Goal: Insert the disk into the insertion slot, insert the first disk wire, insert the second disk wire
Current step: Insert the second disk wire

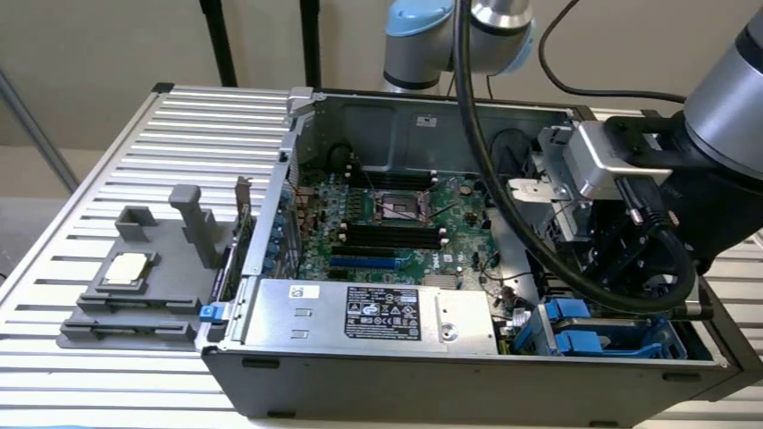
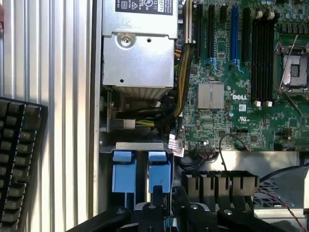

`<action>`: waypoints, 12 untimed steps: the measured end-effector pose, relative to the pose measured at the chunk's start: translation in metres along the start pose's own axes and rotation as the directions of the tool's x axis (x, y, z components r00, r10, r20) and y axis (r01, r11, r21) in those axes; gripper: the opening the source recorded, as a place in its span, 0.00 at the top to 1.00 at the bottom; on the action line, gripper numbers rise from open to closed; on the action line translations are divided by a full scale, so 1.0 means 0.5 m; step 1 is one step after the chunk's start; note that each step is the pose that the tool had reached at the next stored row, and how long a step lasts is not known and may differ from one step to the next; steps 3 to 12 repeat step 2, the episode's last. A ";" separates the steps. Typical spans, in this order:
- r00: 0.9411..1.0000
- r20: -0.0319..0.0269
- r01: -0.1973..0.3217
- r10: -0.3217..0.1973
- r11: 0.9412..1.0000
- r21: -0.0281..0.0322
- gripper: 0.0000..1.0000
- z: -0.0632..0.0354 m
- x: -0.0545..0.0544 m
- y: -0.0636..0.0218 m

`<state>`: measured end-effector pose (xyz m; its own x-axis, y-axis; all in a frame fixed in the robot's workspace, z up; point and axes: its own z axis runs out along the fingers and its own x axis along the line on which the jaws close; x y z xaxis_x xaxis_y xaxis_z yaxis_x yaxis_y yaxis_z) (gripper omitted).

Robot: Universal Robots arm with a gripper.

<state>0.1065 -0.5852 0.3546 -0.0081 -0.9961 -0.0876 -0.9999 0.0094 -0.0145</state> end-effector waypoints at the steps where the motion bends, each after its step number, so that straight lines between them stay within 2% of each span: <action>1: 1.000 0.000 0.000 0.000 1.000 0.000 0.75 0.000 0.000 0.000; 12: 1.000 0.000 0.000 0.000 1.000 0.000 0.75 0.000 0.000 0.000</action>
